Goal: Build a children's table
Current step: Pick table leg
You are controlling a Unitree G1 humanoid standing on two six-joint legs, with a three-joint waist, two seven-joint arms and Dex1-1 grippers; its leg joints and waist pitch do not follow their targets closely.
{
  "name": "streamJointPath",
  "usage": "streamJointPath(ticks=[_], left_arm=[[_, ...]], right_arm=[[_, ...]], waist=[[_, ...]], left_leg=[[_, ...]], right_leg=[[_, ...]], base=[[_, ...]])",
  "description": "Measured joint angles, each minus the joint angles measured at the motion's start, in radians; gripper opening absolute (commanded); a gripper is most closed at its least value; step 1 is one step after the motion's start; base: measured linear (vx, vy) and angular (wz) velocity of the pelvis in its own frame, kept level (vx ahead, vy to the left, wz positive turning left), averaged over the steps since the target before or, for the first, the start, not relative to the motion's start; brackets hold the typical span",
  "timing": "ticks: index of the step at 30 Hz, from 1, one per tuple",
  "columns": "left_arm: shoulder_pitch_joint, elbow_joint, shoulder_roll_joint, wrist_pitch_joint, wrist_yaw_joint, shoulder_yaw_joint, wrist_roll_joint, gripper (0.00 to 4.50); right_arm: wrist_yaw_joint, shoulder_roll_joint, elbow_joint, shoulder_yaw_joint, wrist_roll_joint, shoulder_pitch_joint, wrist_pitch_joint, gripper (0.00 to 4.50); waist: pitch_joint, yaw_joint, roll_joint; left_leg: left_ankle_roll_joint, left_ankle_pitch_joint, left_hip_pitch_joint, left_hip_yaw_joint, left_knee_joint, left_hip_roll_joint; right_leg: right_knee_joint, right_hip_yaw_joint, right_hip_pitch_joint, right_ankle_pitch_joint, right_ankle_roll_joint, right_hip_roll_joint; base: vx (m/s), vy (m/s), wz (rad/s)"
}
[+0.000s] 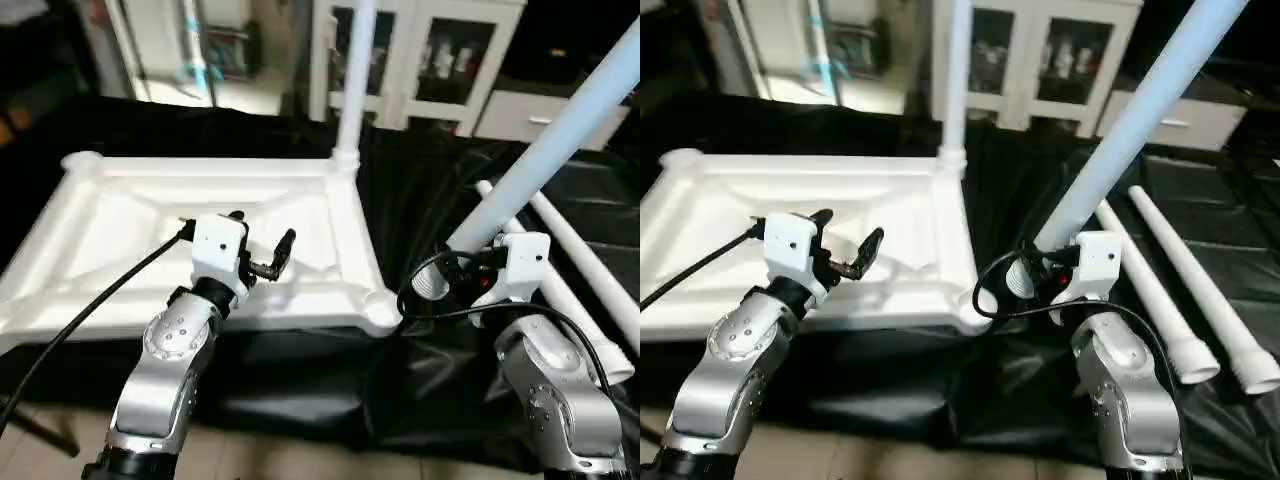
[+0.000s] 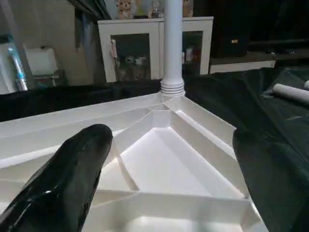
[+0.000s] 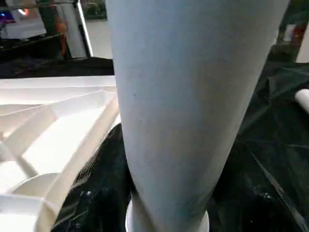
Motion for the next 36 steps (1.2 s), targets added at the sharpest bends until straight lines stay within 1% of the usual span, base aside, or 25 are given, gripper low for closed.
streamJointPath(ticks=[2, 5, 6, 8, 11, 13, 15, 17, 18, 19, 21, 23, 25, 26, 28, 31, 34, 36], left_arm=[[0.0, 0.0, 0.0, 0.003, -0.003, 0.0, 0.0, 4.5], [0.0, 0.0, 0.001, 0.007, -0.007, -0.001, 0.0, 4.5], [0.0, 0.0, 0.001, 0.008, -0.008, -0.002, 0.0, 4.5], [0.0, 0.0, 0.002, 0.012, -0.013, -0.006, 0.0, 4.5], [0.0, 0.0, 0.017, 0.013, -0.057, -0.028, -0.006, 4.5], [-0.004, 0.012, 0.068, 0.011, -0.148, -0.052, -0.033, 4.5], [-0.005, 0.029, 0.13, 0.01, -0.265, -0.07, -0.062, 4.5], [-0.009, 0.035, 0.206, 0.012, -0.396, -0.1, -0.085, 4.5], [-0.035, 0.055, 0.281, 0.012, -0.522, -0.143, -0.098, 4.5], [-0.049, 0.068, 0.321, 0.012, -0.591, -0.16, -0.102, 4.5], [-0.076, 0.093, 0.355, 0.011, -0.69, -0.17, -0.104, 4.5], [-0.098, 0.112, 0.357, 0.0, -0.731, -0.191, -0.102, 4.5], [-0.146, 0.163, 0.358, -0.029, -0.768, -0.234, -0.076, 4.5], [-0.159, 0.178, 0.358, -0.033, -0.773, -0.239, -0.067, 4.5], [-0.209, 0.249, 0.341, -0.06, -0.784, -0.249, -0.053, 4.5], [-0.326, 0.402, 0.25, -0.104, -0.783, -0.251, -0.048, 4.5], [-0.384, 0.477, 0.196, -0.13, -0.783, -0.256, -0.048, 4.5], [-0.4, 0.52, 0.175, -0.128, -0.789, -0.257, -0.05, 4.5]], right_arm=[[0.0, 0.0, 0.0, -0.001, 0.0, 0.004, 0.0, 1.86], [0.0, 0.0, 0.0, -0.001, 0.0, 0.007, 0.0, 1.86], [0.0, -0.001, -0.002, -0.002, 0.001, 0.007, 0.0, 1.86], [0.003, -0.003, -0.002, -0.003, 0.001, 0.007, 0.0, 1.86], [0.022, -0.016, -0.002, -0.003, 0.006, 0.006, 0.0, 1.86], [0.068, -0.048, -0.002, -0.005, 0.03, 0.005, 0.01, 1.86], [0.122, -0.086, -0.002, -0.015, 0.069, 0.004, 0.035, 1.86], [0.196, -0.126, -0.002, -0.02, 0.115, 0.003, 0.056, 1.86], [0.276, -0.179, -0.002, -0.022, 0.153, 0.002, 0.078, 1.86], [0.321, -0.216, -0.002, -0.029, 0.171, -0.002, 0.091, 1.86], [0.39, -0.257, -0.002, -0.055, 0.201, -0.007, 0.106, 1.86], [0.426, -0.267, -0.002, -0.055, 0.211, -0.017, 0.114, 1.86], [0.466, -0.29, -0.001, -0.05, 0.218, -0.023, 0.121, 1.86], [0.476, -0.296, -0.001, -0.048, 0.223, -0.026, 0.122, 1.86], [0.495, -0.31, 0.001, -0.047, 0.235, -0.027, 0.129, 1.86], [0.503, -0.313, 0.006, -0.041, 0.239, -0.035, 0.136, 1.86], [0.495, -0.301, 0.009, -0.032, 0.236, -0.046, 0.136, 1.86], [0.484, -0.293, 0.009, -0.032, 0.231, -0.045, 0.136, 1.86]], waist=[[0.0, 0.0, 0.0], [0.0, -0.001, 0.0], [0.001, -0.001, 0.003], [0.001, -0.002, 0.005], [0.001, 0.001, 0.005], [0.0, 0.003, 0.006], [0.0, 0.004, 0.007], [0.0, 0.006, 0.007], [0.0, 0.01, 0.007], [0.0, 0.015, 0.007], [0.0, 0.019, 0.007], [0.0, 0.022, 0.007], [0.0, 0.024, 0.007], [0.0, 0.024, 0.007], [0.0, 0.024, 0.006], [0.0, 0.029, 0.005], [0.0, 0.024, 0.005], [0.0, 0.02, 0.005]], left_leg=[[-0.001, 0.006, -0.003, 0.005, -0.001, 0.003], [-0.005, 0.009, -0.005, 0.006, -0.001, 0.004], [-0.005, 0.009, -0.005, 0.006, -0.002, 0.005], [-0.007, 0.01, -0.005, 0.006, -0.006, 0.005], [-0.005, 0.024, -0.008, 0.006, -0.016, 0.006], [-0.007, 0.027, -0.017, 0.007, -0.017, 0.007], [-0.001, 0.031, -0.024, 0.007, -0.018, 0.007], [-0.001, 0.031, -0.026, 0.008, -0.019, 0.008], [-0.001, 0.031, -0.027, 0.009, -0.019, 0.008], [0.0, 0.031, -0.026, 0.011, -0.019, 0.008], [0.001, 0.032, -0.025, 0.015, -0.019, 0.009], [0.002, 0.033, -0.023, 0.022, -0.019, 0.011], [0.001, 0.033, -0.022, 0.026, -0.019, 0.013], [0.0, 0.034, -0.022, 0.027, -0.019, 0.014], [0.0, 0.034, -0.023, 0.028, -0.019, 0.014], [0.0, 0.038, -0.023, 0.029, -0.019, 0.014], [0.006, 0.042, -0.024, 0.03, -0.019, 0.014], [0.005, 0.042, -0.025, 0.03, -0.021, 0.014]], right_leg=[[0.0, 0.0, -0.001, 0.004, 0.001, -0.001], [-0.001, 0.0, -0.002, 0.008, 0.008, -0.001], [-0.001, 0.0, -0.002, 0.008, 0.008, 0.0], [-0.001, 0.0, -0.004, 0.009, 0.009, 0.0], [-0.001, -0.001, -0.009, 0.011, 0.005, 0.001], [0.0, -0.001, -0.019, 0.011, 0.005, 0.003], [0.0, -0.002, -0.025, 0.011, 0.005, 0.004], [0.0, -0.003, -0.028, 0.011, 0.004, 0.004], [0.0, -0.003, -0.029, 0.011, 0.004, 0.004], [0.0, -0.003, -0.03, 0.011, 0.004, 0.004], [0.0, -0.002, -0.03, 0.011, 0.003, 0.003], [0.0, -0.002, -0.03, 0.012, 0.002, 0.002], [0.0, -0.002, -0.03, 0.013, 0.0, 0.001], [0.0, -0.002, -0.03, 0.014, -0.001, 0.001], [0.0, -0.001, -0.029, 0.015, -0.002, 0.001], [0.0, -0.002, -0.029, 0.017, -0.003, 0.0], [0.0, -0.001, -0.029, 0.018, -0.004, -0.001], [0.0, -0.001, -0.03, 0.018, -0.003, -0.001]], base=[[-0.088, 0.001, 0.06], [-0.058, -0.005, -0.01], [0.0, 0.0, 0.0], [0.0, 0.0, 0.0], [0.0, 0.0, 0.0], [0.0, 0.0, 0.0], [0.0, 0.0, 0.0], [0.0, 0.0, 0.0], [0.0, 0.0, 0.0], [0.0, 0.0, 0.0], [0.0, 0.0, 0.0], [0.0, 0.0, 0.0], [0.0, 0.0, 0.0], [0.0, 0.0, 0.0], [0.0, 0.0, 0.0], [0.0, 0.0, 0.0], [0.0, 0.0, 0.0], [0.0, 0.0, 0.0]])
